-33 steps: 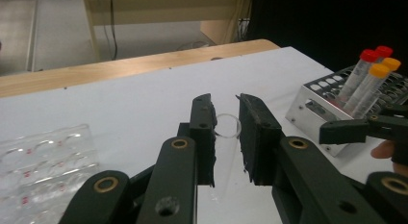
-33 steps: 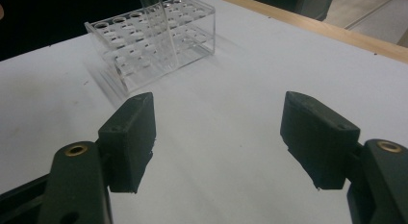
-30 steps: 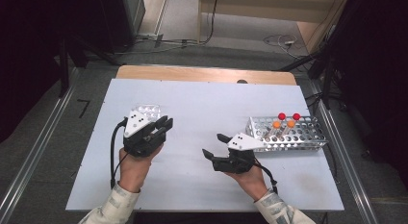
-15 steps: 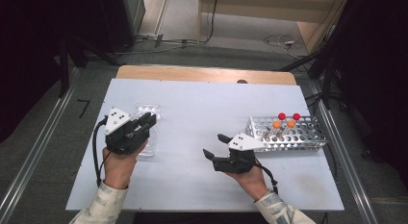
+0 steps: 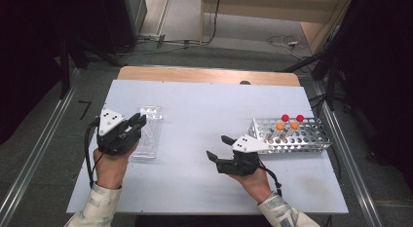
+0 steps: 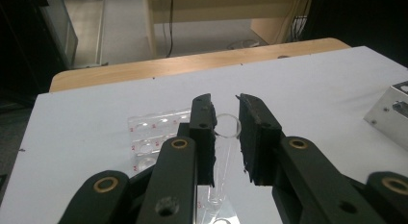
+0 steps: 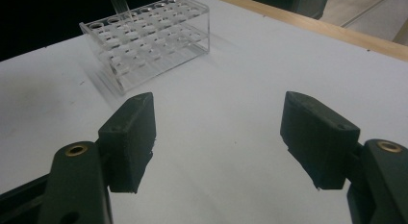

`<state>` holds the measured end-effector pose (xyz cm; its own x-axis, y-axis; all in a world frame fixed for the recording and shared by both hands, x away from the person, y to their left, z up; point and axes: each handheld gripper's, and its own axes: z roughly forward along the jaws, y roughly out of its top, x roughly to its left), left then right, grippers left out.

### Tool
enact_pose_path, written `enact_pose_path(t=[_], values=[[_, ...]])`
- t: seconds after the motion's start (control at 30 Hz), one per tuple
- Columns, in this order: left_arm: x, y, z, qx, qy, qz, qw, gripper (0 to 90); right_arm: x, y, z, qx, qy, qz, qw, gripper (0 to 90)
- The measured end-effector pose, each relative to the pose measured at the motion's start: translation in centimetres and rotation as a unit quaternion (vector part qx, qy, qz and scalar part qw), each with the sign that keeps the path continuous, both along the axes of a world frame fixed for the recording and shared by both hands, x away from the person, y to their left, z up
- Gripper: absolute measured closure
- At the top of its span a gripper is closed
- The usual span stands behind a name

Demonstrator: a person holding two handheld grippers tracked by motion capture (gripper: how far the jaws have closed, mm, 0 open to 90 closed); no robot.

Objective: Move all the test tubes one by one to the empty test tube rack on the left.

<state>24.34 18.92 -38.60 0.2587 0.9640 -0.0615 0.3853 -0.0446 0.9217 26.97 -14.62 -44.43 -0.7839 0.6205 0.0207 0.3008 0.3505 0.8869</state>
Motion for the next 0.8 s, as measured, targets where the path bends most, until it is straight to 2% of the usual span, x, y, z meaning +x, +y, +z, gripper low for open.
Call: enact_pose_path(t=[0.13, 0.33, 0.8], values=[[0.1, -0.3, -0.4, 0.015, 0.003, 0.003, 0.9999, 76.6, 0.0, 0.0, 0.0, 0.001, -0.001, -0.001, 1.0, 26.6], [0.4, -0.6, -1.1, 0.023, 0.012, 0.004, 0.9997, 76.5, -0.1, -0.1, 0.0, 0.001, -0.001, -0.001, 1.0, 26.6], [1.1, -1.1, -3.5, 0.041, 0.049, 0.0, 0.9979, 75.6, -0.1, -0.3, 0.1, 0.001, -0.002, -0.003, 1.0, 26.6]])
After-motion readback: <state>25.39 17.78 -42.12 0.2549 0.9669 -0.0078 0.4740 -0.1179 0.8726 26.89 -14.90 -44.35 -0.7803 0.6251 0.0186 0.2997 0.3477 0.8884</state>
